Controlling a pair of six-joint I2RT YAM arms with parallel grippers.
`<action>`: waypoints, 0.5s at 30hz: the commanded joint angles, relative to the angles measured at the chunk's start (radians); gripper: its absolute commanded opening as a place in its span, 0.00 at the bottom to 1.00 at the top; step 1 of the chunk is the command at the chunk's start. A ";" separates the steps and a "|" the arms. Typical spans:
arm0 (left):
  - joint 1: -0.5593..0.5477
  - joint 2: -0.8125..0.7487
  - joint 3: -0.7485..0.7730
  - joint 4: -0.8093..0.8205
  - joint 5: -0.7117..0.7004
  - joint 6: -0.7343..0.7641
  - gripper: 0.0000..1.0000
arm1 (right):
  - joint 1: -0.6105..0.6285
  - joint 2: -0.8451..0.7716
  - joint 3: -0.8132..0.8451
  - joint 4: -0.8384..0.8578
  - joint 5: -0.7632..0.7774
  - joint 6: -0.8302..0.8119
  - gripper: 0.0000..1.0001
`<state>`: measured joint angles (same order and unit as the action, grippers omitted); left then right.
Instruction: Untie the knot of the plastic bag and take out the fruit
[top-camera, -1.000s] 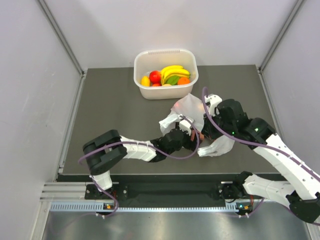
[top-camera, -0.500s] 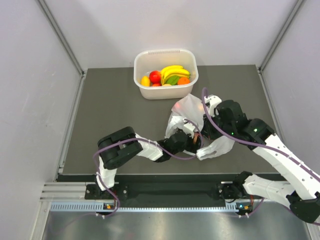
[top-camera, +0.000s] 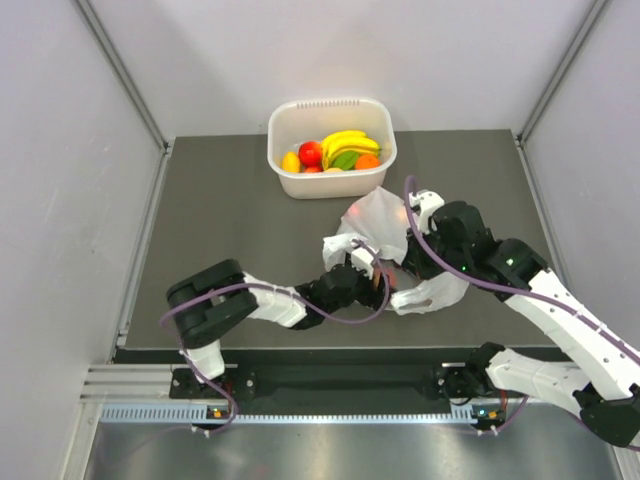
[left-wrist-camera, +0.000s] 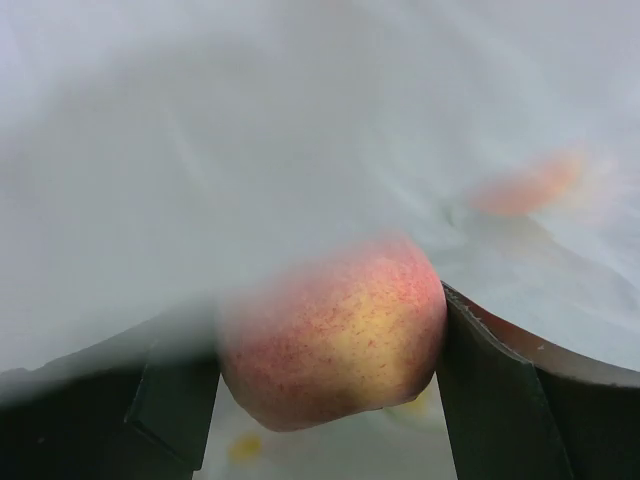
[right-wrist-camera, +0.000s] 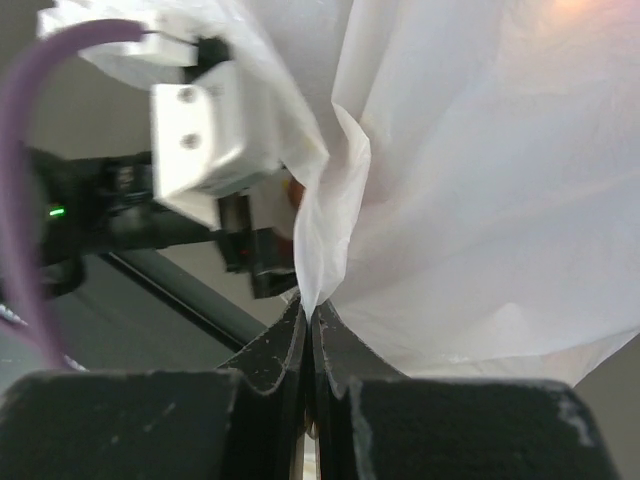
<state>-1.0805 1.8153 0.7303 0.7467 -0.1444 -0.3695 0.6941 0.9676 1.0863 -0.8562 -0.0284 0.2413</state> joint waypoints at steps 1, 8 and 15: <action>-0.021 -0.155 -0.063 0.019 0.048 -0.026 0.00 | 0.018 -0.015 -0.005 0.057 0.059 0.023 0.00; -0.068 -0.480 -0.129 -0.283 0.138 -0.077 0.00 | 0.018 0.025 -0.022 0.104 0.177 0.064 0.00; -0.072 -0.871 -0.172 -0.564 0.025 -0.108 0.00 | 0.016 0.040 -0.049 0.108 0.190 0.062 0.00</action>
<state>-1.1515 1.0725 0.5583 0.3328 -0.0544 -0.4618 0.6987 1.0161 1.0462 -0.7887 0.1329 0.2928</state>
